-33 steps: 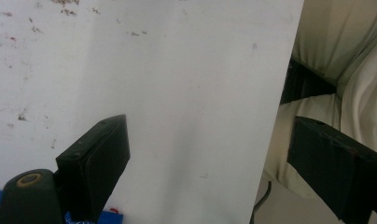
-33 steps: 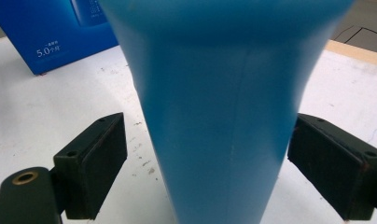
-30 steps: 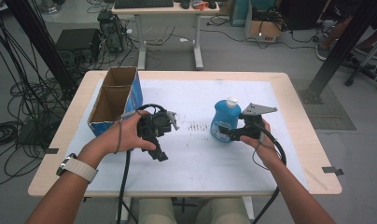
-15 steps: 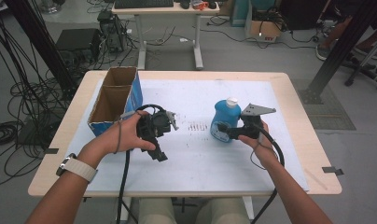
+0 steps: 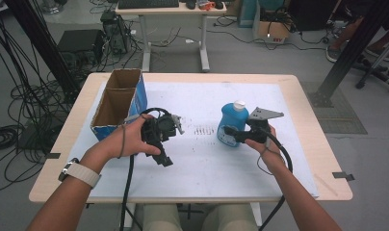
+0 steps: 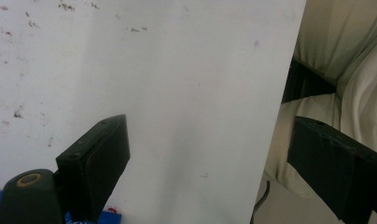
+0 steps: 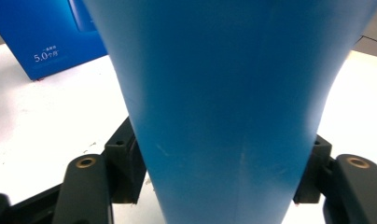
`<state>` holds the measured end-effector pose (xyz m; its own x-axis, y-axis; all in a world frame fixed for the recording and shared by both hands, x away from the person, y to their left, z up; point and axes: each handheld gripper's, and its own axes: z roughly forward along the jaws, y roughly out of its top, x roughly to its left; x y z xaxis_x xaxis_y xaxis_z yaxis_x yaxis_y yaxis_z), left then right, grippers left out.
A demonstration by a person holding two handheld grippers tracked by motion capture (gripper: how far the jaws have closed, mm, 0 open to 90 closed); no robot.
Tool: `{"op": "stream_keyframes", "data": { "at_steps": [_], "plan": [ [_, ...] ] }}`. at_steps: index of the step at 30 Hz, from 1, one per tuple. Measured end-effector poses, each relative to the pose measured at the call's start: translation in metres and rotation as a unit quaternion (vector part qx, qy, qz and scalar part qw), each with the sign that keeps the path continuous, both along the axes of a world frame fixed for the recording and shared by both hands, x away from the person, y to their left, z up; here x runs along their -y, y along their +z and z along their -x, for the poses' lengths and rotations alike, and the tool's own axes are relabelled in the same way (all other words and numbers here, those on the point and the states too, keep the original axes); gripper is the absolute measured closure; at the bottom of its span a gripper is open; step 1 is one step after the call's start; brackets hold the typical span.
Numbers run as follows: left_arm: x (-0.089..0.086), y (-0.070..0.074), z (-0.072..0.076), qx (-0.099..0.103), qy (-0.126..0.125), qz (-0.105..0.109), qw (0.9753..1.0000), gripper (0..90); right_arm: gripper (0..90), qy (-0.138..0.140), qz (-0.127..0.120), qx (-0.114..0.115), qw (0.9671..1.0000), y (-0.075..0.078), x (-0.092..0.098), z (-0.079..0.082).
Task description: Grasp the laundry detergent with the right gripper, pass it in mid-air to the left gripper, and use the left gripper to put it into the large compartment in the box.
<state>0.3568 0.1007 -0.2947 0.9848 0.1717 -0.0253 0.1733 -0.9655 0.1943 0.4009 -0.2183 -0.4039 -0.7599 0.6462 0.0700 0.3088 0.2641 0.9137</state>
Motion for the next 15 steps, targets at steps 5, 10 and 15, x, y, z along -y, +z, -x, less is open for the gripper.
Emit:
{"op": "stream_keyframes", "data": {
  "at_steps": [5,10,15],
  "plan": [
    [-0.0014,0.0001,0.0001,-0.001,0.001,-0.001,1.0000,13.2,40.8,0.004,-0.003,0.013,0.9999,-0.0006,-0.0004,-0.0009],
    [-0.0017,-0.0005,0.0001,-0.003,0.002,0.000,1.0000,13.2,41.5,0.004,0.002,0.016,0.9999,-0.0006,-0.0004,-0.0007],
    [-0.0016,-0.0004,0.0002,-0.004,0.002,0.000,1.0000,13.2,42.2,-0.001,0.007,0.019,0.9998,-0.0008,0.0000,0.0002]
  ]
}}
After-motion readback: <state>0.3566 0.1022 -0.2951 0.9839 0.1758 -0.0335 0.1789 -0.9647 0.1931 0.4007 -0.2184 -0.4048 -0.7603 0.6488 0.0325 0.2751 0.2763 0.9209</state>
